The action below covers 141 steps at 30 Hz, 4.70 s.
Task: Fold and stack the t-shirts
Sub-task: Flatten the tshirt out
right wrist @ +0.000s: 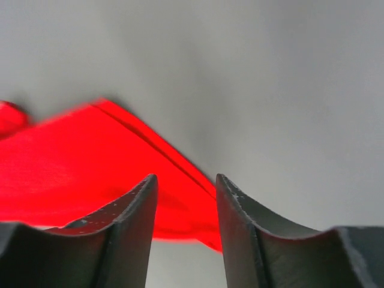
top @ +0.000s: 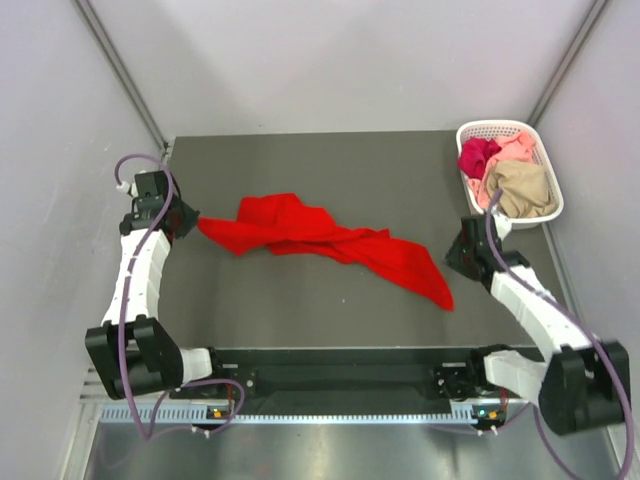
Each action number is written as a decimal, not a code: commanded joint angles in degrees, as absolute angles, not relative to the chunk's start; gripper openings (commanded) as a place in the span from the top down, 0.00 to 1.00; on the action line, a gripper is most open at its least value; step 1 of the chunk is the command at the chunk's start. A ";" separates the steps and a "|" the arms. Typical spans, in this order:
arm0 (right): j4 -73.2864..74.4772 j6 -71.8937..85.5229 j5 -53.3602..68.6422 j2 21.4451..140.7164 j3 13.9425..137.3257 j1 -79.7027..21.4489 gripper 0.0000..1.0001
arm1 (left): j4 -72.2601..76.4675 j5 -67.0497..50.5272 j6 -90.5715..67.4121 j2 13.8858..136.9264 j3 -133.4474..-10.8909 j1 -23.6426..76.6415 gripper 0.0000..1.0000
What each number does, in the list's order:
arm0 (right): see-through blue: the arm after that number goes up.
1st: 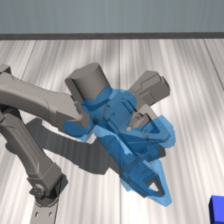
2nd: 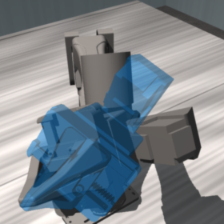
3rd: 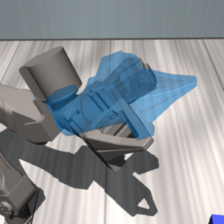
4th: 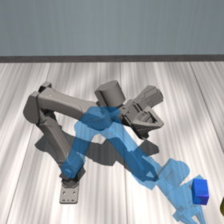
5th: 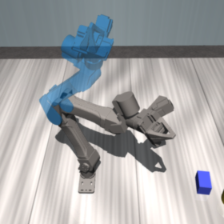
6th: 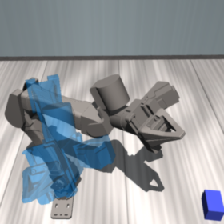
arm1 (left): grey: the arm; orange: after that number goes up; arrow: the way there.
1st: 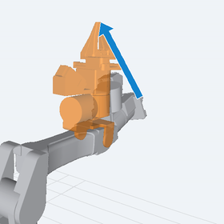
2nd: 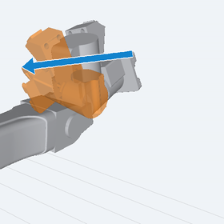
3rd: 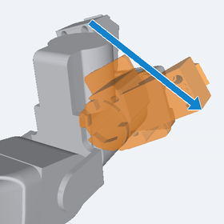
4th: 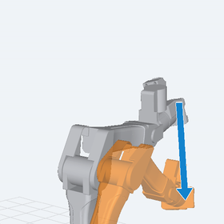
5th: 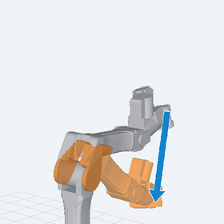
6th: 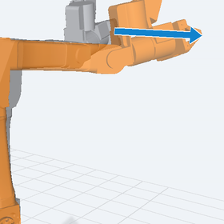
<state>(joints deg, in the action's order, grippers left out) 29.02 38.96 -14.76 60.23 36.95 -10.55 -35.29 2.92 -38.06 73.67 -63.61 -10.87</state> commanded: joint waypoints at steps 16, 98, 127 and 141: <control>15.38 19.43 1.76 94.03 54.31 -14.41 0.60 | -25.94 -4.83 -39.99 76.73 -64.69 -11.34 1.00; 49.14 63.64 -22.50 137.64 115.51 -19.51 0.68 | -24.26 -9.23 -40.61 64.43 -47.81 -11.25 1.00; 29.80 27.61 -21.71 82.04 91.79 -17.75 1.00 | -37.17 -10.28 -42.71 61.53 -78.53 -11.25 1.00; 42.01 31.99 -17.58 34.83 83.06 -17.67 1.00 | -49.66 -8.61 -52.55 48.80 -103.62 -10.11 1.00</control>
<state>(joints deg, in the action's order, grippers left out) 36.67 30.26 -20.08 37.95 84.55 -17.98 -45.95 -9.41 -48.40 51.99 -101.27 -10.28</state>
